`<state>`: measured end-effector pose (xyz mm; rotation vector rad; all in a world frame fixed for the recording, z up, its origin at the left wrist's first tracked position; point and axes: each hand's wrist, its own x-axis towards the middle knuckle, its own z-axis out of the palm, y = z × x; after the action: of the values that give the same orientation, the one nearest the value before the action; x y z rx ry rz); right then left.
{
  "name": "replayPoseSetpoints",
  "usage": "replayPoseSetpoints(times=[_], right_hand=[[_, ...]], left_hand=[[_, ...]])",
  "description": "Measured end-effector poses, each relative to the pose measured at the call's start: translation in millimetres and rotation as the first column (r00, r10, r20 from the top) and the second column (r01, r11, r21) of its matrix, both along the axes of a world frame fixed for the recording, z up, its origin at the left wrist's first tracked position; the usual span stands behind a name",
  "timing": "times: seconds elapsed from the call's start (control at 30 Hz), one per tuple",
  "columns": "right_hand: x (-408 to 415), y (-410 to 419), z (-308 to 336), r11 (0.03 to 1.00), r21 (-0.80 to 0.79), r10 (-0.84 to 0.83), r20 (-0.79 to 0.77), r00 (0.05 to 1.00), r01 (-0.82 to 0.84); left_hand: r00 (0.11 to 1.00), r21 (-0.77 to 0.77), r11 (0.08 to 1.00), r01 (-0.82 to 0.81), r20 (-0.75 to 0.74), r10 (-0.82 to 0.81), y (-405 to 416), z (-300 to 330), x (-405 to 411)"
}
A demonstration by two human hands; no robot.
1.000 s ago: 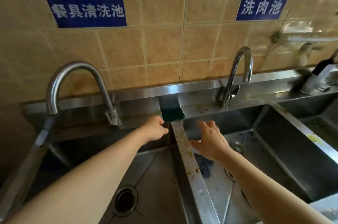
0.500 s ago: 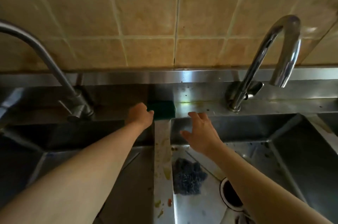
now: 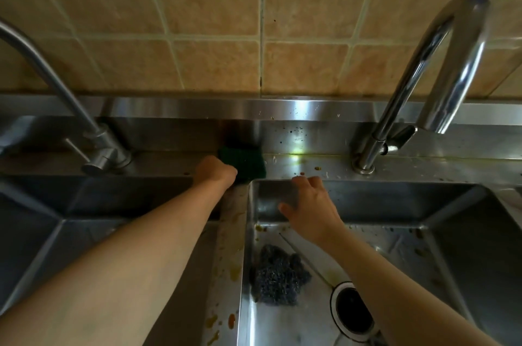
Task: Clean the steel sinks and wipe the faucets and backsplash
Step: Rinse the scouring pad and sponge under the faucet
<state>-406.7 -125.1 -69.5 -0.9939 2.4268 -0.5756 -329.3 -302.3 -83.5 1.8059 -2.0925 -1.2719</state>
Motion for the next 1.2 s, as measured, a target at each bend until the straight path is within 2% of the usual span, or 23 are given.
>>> replayPoseSetpoints(times=[0.17,0.4,0.53,0.67,0.87,0.97,1.07,1.2], right_hand=[[2.2,15.1,14.6,0.998,0.003,-0.07,0.024,0.997,0.07],[12.0,57.7,50.3,0.98,0.017,-0.199,0.069,0.978,0.198],[23.8,94.0,67.6,0.968,0.027,-0.251,0.009,0.968,0.251],[35.1,124.4,78.0,0.958,-0.163,-0.239,-0.004,0.971,0.236],[31.4,158.1,80.3,0.941,-0.261,-0.246,-0.092,0.965,0.215],[21.8,165.6,75.7,0.934,-0.306,-0.233,-0.123,0.965,0.186],[7.5,173.0,71.2,0.941,-0.308,-0.186,-0.121,0.975,0.141],[-8.4,175.3,71.4,0.961,-0.261,-0.12,-0.108,0.987,0.088]], left_hand=[[0.964,0.095,0.995,-0.019,-0.261,0.043,22.3,19.7,9.0],[0.907,0.18,0.961,0.21,-0.403,-0.123,76.0,62.0,17.6],[0.87,0.214,0.923,0.32,-0.453,-0.197,109.4,83.9,14.0],[0.854,0.241,0.888,0.391,-0.454,-0.253,138.5,99.2,10.7],[0.853,0.314,0.846,0.43,-0.449,-0.267,168.1,103.1,2.7],[0.848,0.267,0.854,0.446,-0.431,-0.308,177.4,99.6,-3.0],[0.83,0.123,0.87,0.477,-0.387,-0.401,183.8,96.0,-8.4],[0.78,-0.045,0.839,0.542,-0.344,-0.523,193.9,94.1,-9.6]])
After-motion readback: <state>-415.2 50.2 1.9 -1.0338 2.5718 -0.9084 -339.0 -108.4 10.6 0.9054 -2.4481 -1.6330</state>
